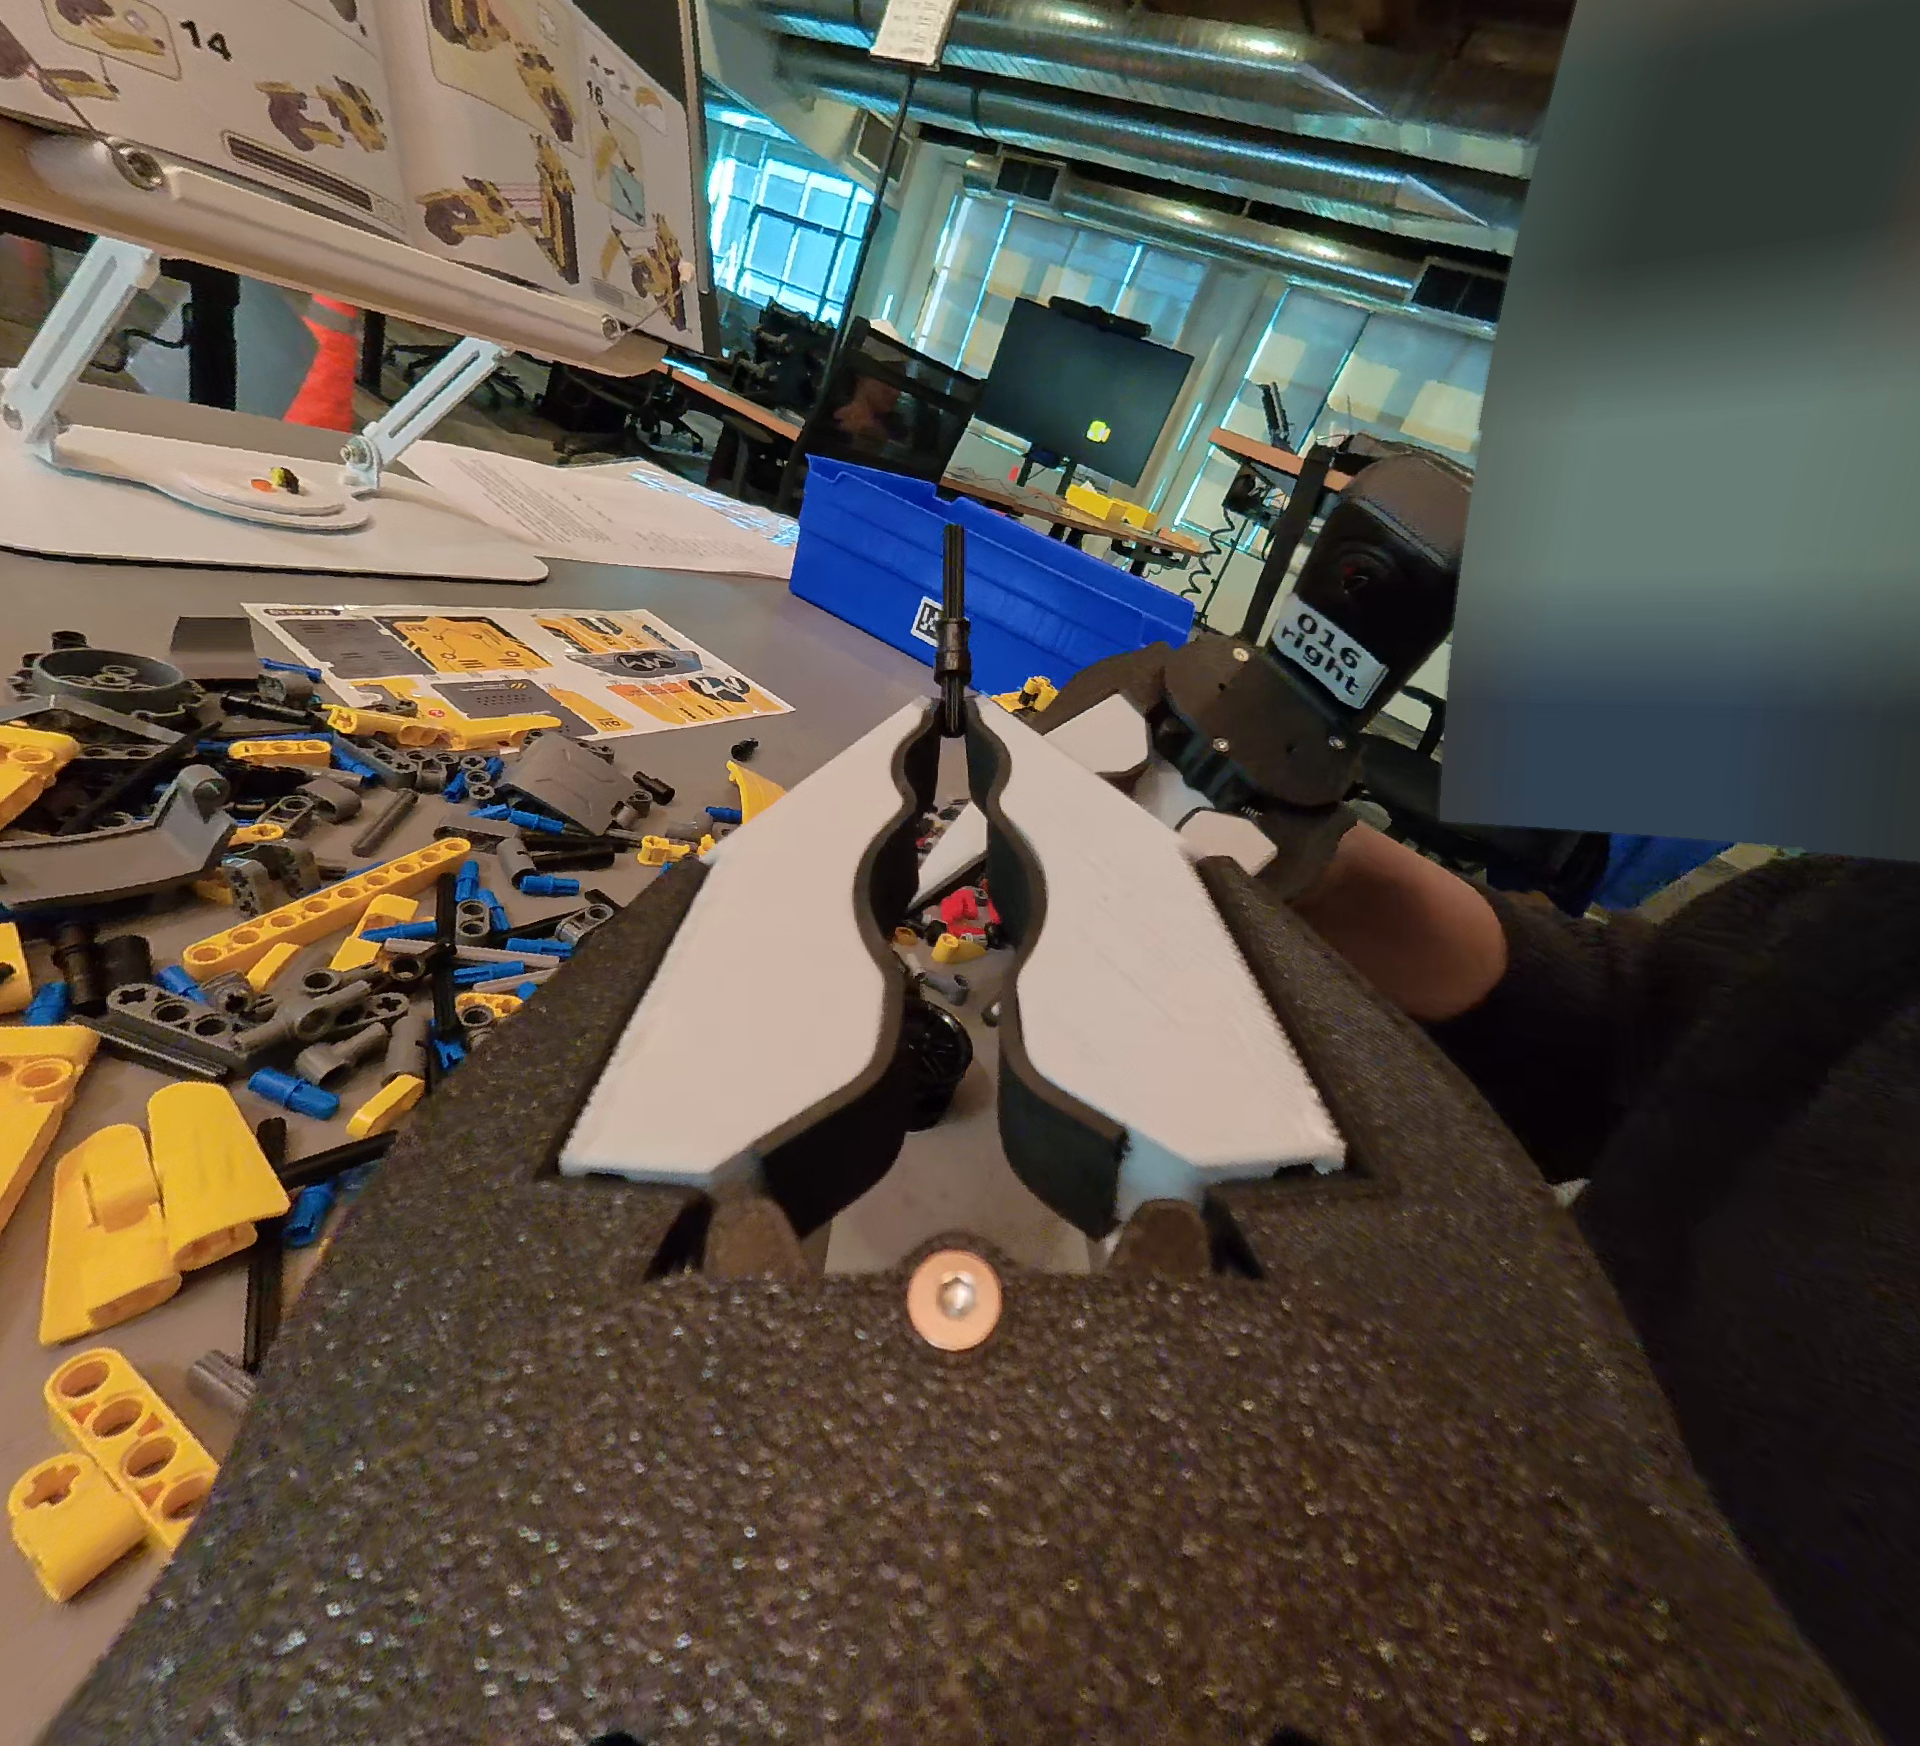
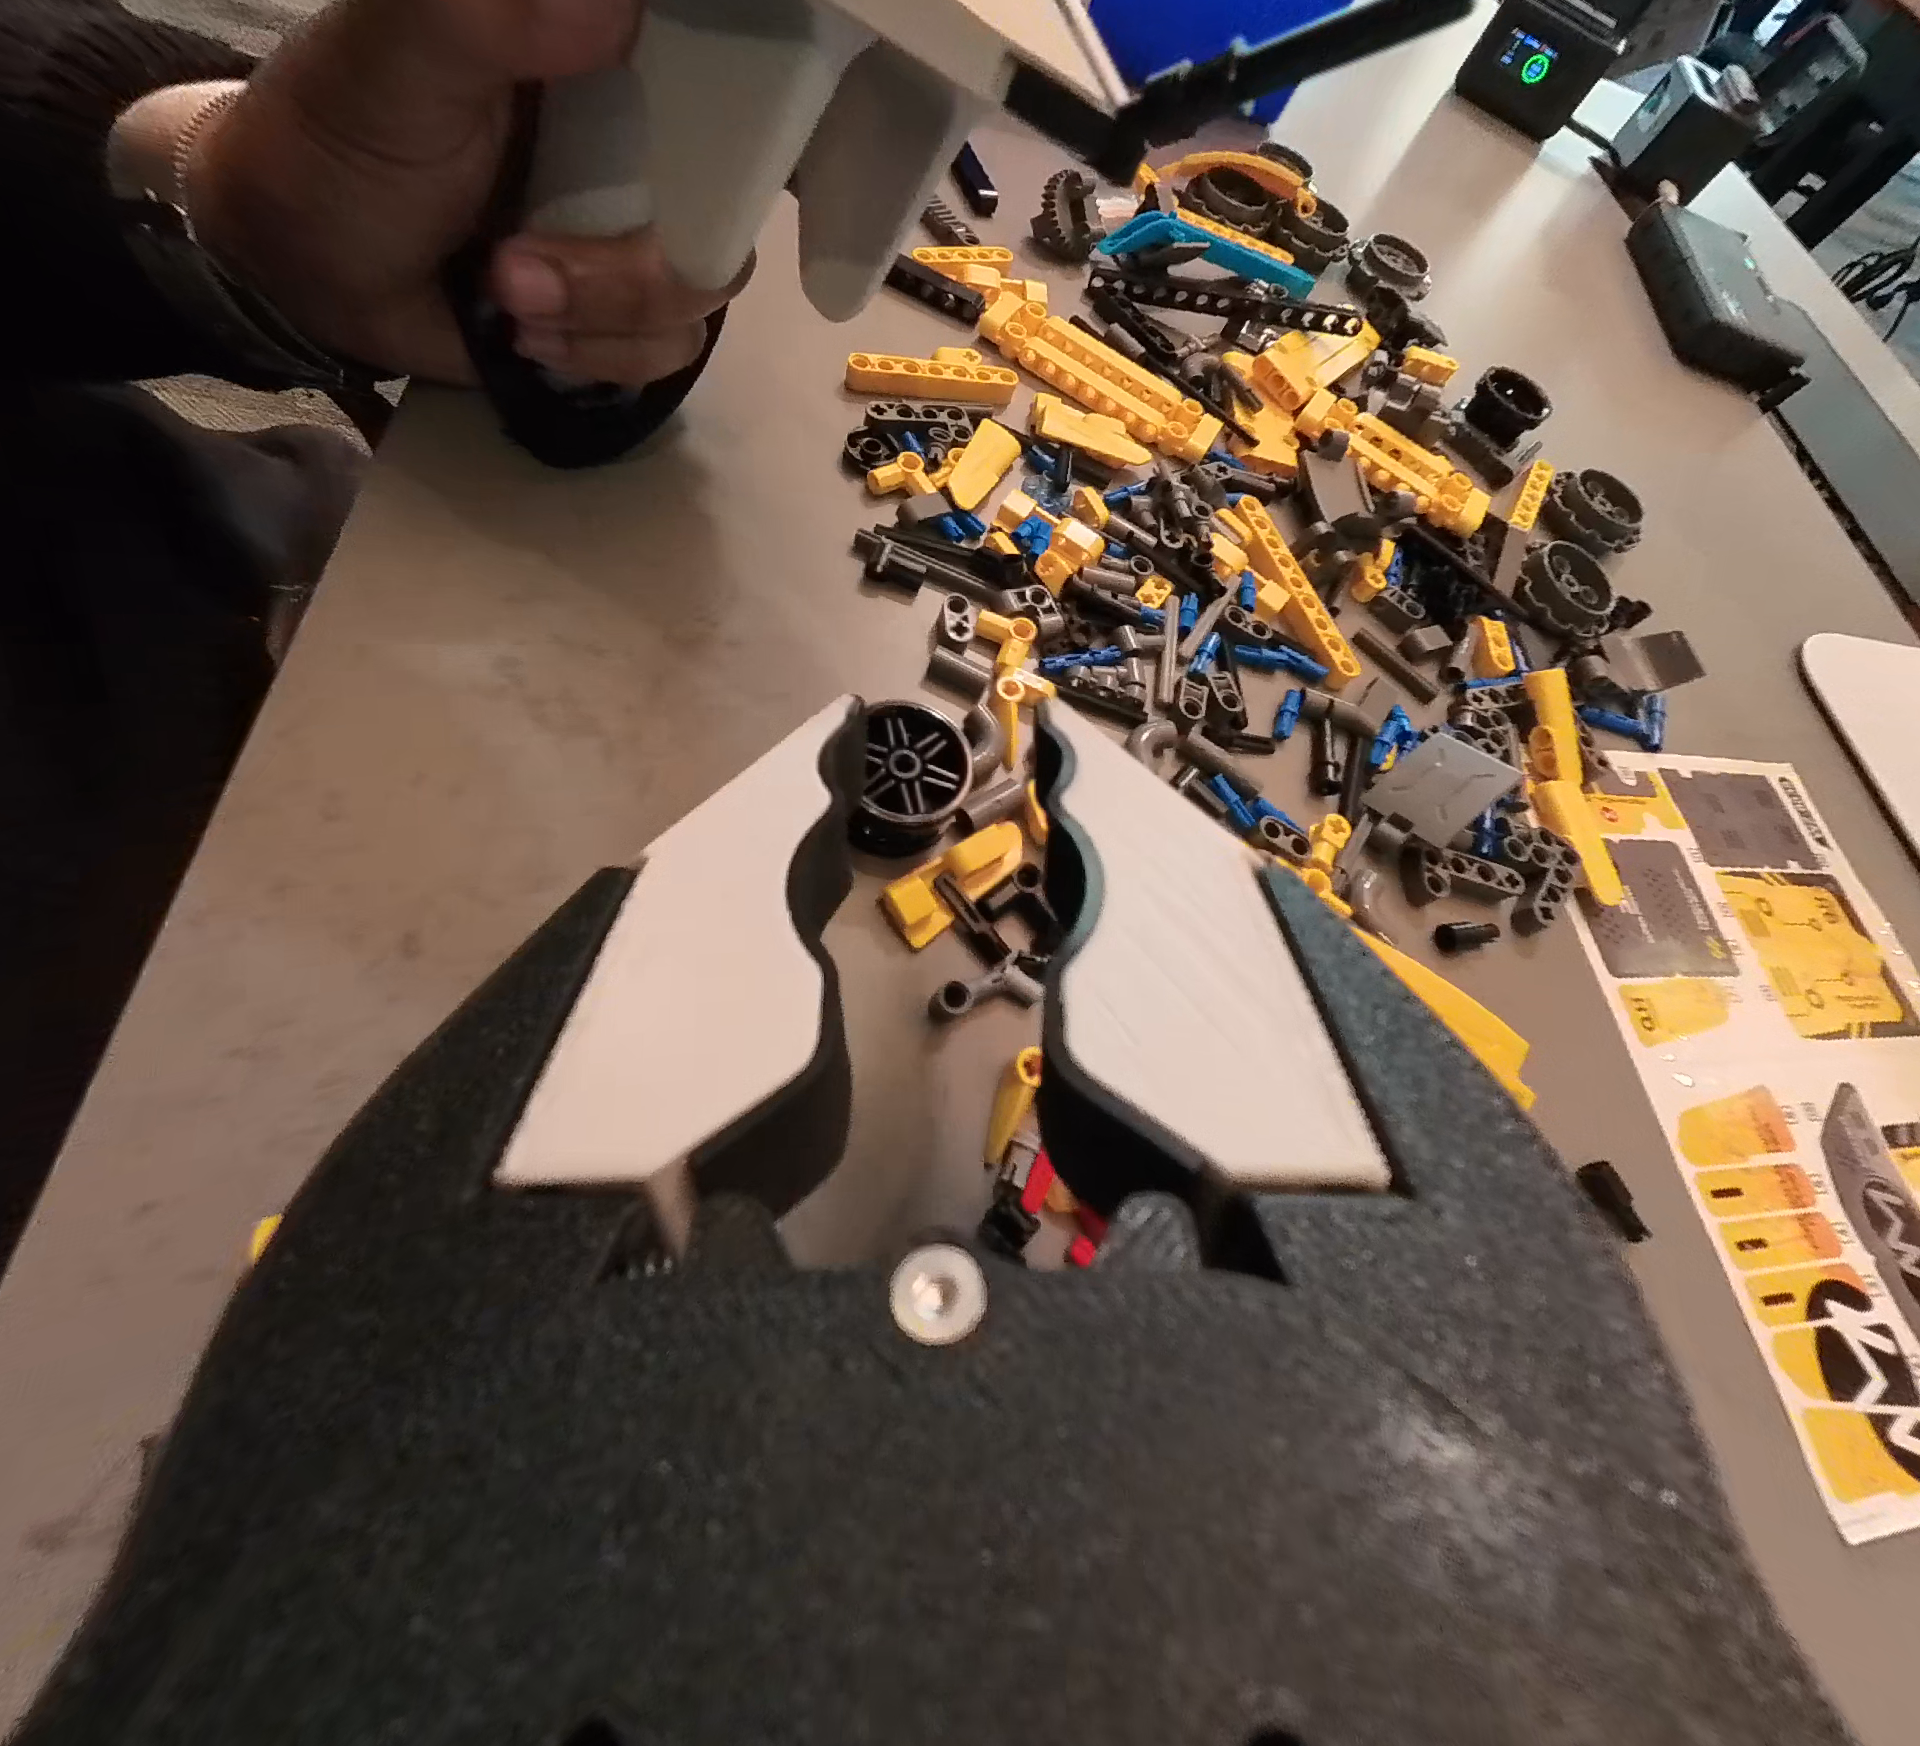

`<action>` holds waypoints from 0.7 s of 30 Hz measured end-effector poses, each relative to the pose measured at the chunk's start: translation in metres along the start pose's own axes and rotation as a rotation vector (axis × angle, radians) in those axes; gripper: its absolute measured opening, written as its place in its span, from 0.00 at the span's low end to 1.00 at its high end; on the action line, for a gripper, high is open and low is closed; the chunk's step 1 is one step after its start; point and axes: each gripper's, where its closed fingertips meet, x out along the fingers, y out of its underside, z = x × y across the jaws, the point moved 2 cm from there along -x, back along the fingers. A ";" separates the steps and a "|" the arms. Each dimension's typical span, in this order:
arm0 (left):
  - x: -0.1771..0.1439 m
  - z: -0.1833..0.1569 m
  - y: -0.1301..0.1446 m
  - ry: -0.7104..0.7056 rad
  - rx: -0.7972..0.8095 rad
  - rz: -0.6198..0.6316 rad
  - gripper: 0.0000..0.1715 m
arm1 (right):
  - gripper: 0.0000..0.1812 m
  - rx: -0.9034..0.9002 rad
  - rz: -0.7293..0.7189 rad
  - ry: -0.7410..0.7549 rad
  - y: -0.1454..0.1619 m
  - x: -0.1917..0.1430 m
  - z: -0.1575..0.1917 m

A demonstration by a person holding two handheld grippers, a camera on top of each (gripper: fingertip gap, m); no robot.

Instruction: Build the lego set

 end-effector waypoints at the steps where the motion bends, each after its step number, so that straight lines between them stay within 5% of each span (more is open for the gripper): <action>1: 0.000 0.000 0.000 -0.002 0.002 -0.002 0.02 | 0.18 -0.006 -0.002 -0.003 -0.001 -0.001 0.001; 11: -0.001 0.001 -0.001 -0.009 0.000 -0.009 0.02 | 0.17 -0.120 0.065 -0.042 0.003 0.003 0.017; 21: -0.001 0.000 0.000 -0.012 0.008 -0.008 0.02 | 0.02 -0.164 0.143 0.002 0.014 0.011 0.013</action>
